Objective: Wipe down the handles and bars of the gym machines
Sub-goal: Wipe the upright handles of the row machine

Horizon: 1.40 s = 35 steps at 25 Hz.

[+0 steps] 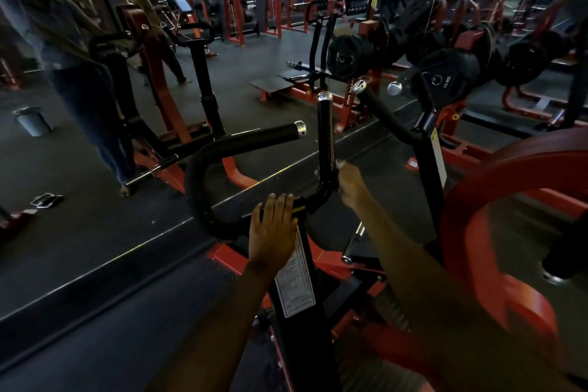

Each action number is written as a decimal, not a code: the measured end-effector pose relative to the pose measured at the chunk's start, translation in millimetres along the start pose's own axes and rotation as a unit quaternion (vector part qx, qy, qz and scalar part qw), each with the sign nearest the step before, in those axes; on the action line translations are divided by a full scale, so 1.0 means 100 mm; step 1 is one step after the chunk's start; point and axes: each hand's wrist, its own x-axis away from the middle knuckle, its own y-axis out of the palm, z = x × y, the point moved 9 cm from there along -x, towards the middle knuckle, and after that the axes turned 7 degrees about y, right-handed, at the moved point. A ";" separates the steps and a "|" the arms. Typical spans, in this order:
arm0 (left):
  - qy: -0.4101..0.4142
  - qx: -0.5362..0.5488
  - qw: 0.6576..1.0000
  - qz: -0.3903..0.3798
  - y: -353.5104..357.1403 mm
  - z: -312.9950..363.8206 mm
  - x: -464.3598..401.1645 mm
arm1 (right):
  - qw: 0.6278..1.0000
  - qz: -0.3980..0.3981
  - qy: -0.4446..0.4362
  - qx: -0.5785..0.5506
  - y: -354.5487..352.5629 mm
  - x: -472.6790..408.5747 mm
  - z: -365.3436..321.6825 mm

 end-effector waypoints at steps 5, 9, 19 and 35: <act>-0.008 0.011 1.000 -0.004 0.01 -0.01 0.00 | 0.983 -0.083 0.101 -0.129 0.25 0.38 0.94; -0.008 0.019 1.000 -0.005 0.01 -0.01 0.01 | 0.995 0.083 0.054 -0.009 0.03 0.63 0.66; -0.009 0.050 0.999 -0.021 0.01 -0.02 0.01 | 0.720 -0.011 -0.354 0.596 0.39 0.66 0.05; -0.003 0.037 0.999 -0.030 0.03 -0.01 0.02 | 0.743 0.029 -0.482 0.463 0.38 1.07 0.26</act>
